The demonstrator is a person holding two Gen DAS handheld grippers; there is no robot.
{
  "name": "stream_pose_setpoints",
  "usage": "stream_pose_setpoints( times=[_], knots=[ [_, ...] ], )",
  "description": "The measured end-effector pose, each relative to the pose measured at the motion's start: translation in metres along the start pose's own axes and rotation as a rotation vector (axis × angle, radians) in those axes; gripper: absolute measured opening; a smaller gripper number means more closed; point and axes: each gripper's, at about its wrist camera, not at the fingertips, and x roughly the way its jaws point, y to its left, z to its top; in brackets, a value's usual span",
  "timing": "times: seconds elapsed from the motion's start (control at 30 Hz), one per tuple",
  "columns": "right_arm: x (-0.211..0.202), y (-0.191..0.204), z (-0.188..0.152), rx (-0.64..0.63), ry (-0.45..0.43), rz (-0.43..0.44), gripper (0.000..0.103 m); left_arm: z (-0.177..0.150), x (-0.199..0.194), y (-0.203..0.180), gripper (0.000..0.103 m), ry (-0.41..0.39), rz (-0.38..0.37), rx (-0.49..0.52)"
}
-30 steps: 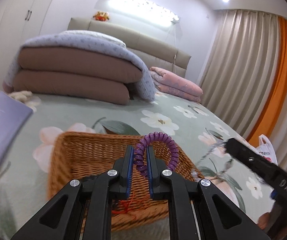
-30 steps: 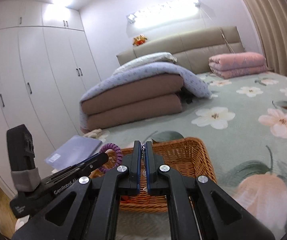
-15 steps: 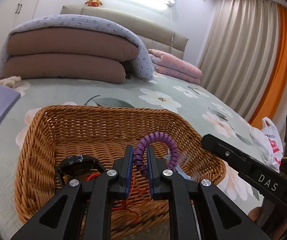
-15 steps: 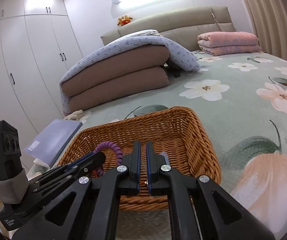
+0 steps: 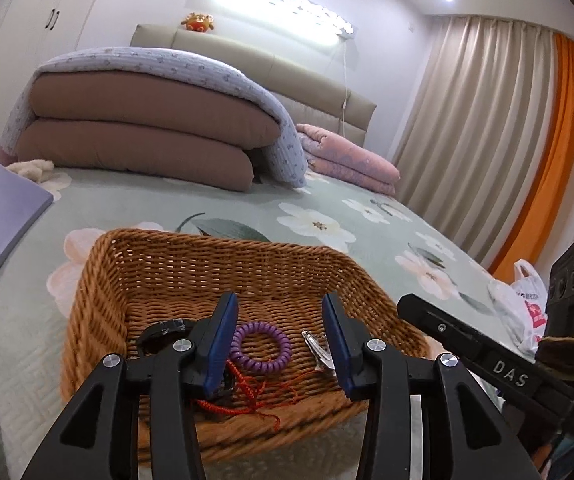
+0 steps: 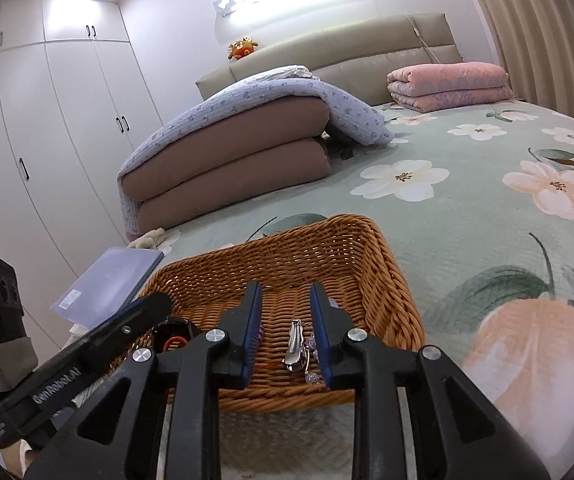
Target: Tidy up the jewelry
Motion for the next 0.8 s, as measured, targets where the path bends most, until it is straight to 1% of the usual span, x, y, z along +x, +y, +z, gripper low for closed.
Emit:
stream_pose_setpoints(
  times=[0.13, 0.23, 0.33, 0.43, 0.5, 0.6, 0.67, 0.8],
  knots=[
    [-0.023, 0.008, -0.002, -0.001, -0.012, -0.006, 0.027, 0.007, -0.039, -0.005, 0.045, -0.047, -0.007, -0.003],
    [-0.05, 0.018, -0.013, -0.012, -0.025, 0.005, 0.027, 0.005, -0.081, -0.001, 0.045, -0.077, -0.031, -0.023],
    [-0.074, 0.025, -0.032, -0.007, -0.015, 0.025, 0.027, -0.003, -0.11, 0.004, 0.045, -0.066, -0.016, -0.007],
    [-0.093, 0.031, -0.054, -0.004, -0.002, 0.025, 0.027, -0.019, -0.14, 0.013, 0.045, -0.049, 0.019, 0.002],
    [-0.102, 0.035, -0.068, -0.008, 0.011, 0.02, 0.027, -0.032, -0.154, 0.017, 0.045, -0.033, 0.026, -0.002],
    [-0.112, 0.04, -0.085, -0.004, 0.037, 0.034, 0.027, -0.054, -0.166, 0.027, 0.045, -0.011, 0.024, -0.025],
    [-0.116, 0.043, -0.095, -0.014, 0.052, 0.027, 0.027, -0.068, -0.166, 0.035, 0.045, 0.0, 0.028, -0.047],
    [-0.12, 0.049, -0.114, -0.043, 0.088, 0.022, 0.027, -0.09, -0.152, 0.055, 0.045, 0.046, 0.045, -0.109]
  ],
)
